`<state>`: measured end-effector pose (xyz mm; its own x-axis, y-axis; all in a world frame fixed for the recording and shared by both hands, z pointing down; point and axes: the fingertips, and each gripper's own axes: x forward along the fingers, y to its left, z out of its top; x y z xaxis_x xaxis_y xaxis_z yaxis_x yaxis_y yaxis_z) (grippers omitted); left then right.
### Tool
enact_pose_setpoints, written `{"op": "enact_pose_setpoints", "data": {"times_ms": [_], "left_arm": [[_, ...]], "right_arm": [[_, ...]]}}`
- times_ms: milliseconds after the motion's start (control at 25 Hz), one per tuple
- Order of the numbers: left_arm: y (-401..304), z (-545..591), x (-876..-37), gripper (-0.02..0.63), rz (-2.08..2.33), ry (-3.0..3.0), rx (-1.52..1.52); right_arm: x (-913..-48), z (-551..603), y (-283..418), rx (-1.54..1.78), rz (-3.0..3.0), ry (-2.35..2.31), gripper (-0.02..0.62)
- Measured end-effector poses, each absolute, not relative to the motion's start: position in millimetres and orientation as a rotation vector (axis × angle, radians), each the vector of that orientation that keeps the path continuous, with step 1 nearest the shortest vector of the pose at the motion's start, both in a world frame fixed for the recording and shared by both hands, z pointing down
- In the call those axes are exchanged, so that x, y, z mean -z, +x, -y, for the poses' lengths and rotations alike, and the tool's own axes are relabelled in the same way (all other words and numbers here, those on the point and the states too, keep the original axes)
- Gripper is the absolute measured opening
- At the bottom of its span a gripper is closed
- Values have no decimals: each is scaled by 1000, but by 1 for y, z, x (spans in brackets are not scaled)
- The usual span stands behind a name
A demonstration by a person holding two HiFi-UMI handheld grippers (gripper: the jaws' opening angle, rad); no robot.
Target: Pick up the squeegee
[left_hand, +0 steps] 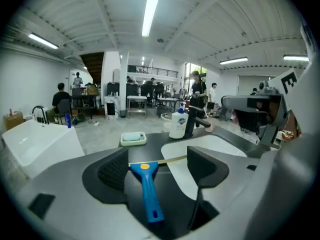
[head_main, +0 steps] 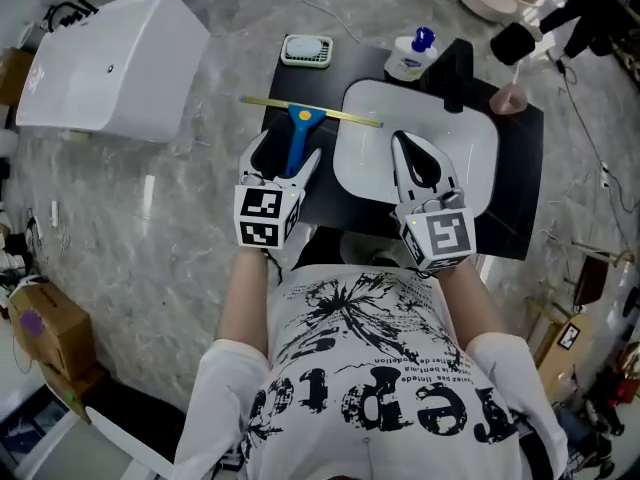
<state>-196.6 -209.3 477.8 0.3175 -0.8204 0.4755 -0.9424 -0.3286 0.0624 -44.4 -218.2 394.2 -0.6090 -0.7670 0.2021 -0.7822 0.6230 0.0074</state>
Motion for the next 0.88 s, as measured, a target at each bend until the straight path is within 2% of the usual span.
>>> {"op": "enact_pose_setpoints", "data": {"times_ms": [520,800,880], "left_arm": [[-205,268,-624,354,1302,2061,-814],[-208,273,-647,351,1308,1937,-897],[-211,273,-650,323,1336,1917,-918]], "right_arm": [[-470,262,-48,-249,2466,1427,15],[-485,269,-39,-293,2426,1450,15],[-486,270,-35,-300,2421,1456,15]]}}
